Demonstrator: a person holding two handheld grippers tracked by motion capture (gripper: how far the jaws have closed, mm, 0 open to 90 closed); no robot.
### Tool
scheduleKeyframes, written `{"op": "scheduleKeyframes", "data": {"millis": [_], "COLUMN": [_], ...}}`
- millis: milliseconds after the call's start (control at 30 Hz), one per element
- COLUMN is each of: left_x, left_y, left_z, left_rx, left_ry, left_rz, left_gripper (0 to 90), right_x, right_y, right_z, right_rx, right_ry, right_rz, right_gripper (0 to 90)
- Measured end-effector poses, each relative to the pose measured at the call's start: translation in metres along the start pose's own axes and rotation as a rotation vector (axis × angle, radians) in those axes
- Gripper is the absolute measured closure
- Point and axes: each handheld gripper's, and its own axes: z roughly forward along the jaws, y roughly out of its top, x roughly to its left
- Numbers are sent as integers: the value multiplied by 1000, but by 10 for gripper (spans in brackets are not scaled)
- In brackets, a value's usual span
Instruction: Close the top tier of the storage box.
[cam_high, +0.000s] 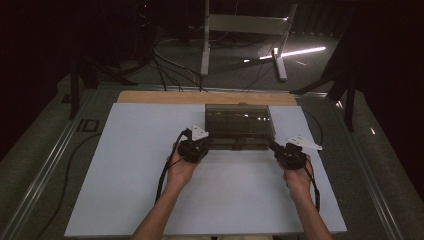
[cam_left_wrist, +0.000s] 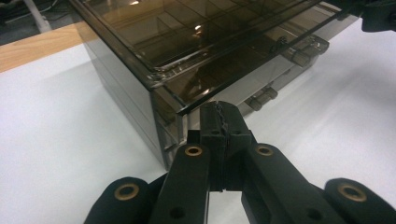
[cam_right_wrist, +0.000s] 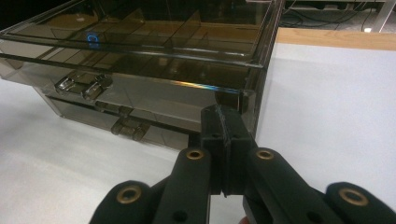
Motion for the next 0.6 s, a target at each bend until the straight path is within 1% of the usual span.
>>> {"op": "scheduleKeyframes", "data": {"millis": [200,567,600], "left_x": [2,5,5], "left_y": [1,5,6], "left_z": [4,11,11], "left_rx": [1,4,3], "left_ry": [10,25,32], "left_rz": [-14,-26,-30], "left_gripper": [900,900,900], "right_x": [0,-3,-3], "right_y": [3,7,7], "right_z": [6,13,14], "right_rx": [3,4,6], "right_ry": [-15,-30,-28], "right_rz": [4,17,17], "right_gripper": [900,900,900]}}
